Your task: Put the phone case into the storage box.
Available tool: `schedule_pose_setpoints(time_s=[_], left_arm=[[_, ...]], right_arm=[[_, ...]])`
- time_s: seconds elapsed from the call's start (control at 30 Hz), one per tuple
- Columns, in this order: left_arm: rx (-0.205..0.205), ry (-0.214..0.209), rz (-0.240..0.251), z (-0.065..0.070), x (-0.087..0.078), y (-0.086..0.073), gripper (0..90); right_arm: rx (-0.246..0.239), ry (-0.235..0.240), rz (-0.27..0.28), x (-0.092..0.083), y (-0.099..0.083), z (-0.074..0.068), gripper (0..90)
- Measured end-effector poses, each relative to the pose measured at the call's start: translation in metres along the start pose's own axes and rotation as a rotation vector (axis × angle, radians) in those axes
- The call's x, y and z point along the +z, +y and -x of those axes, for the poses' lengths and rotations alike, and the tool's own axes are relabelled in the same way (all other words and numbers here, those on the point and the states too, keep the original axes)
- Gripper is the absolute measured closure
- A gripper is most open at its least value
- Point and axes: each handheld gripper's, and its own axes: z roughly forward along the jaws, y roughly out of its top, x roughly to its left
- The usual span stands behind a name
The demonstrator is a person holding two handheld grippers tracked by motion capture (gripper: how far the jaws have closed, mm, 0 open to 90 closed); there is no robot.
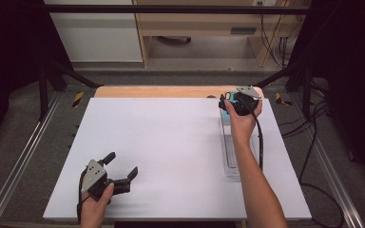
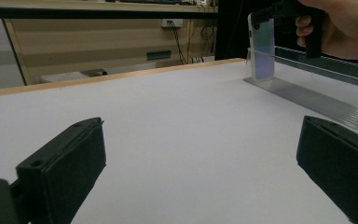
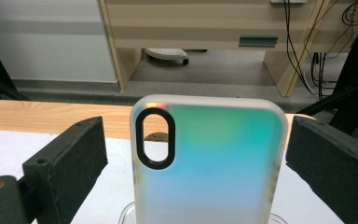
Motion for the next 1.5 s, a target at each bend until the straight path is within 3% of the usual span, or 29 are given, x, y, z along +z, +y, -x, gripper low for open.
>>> schedule_pose_setpoints(time_s=[0.63, 1.0, 1.5], left_arm=[[0.001, 0.001, -0.002, 0.0, 0.0, 0.0, 0.9], [-0.001, 0.001, -0.001, -0.001, 0.001, 0.0, 0.9], [0.0, 0.002, -0.001, -0.001, 0.0, 0.0, 0.9]], right_arm=[[-0.012, 0.022, 0.025, -0.007, 0.007, 0.0, 4.7], [-0.033, 0.006, 0.041, -0.01, 0.01, -0.002, 3.9], [-0.022, 0.02, 0.059, -0.015, 0.016, -0.002, 4.1]])
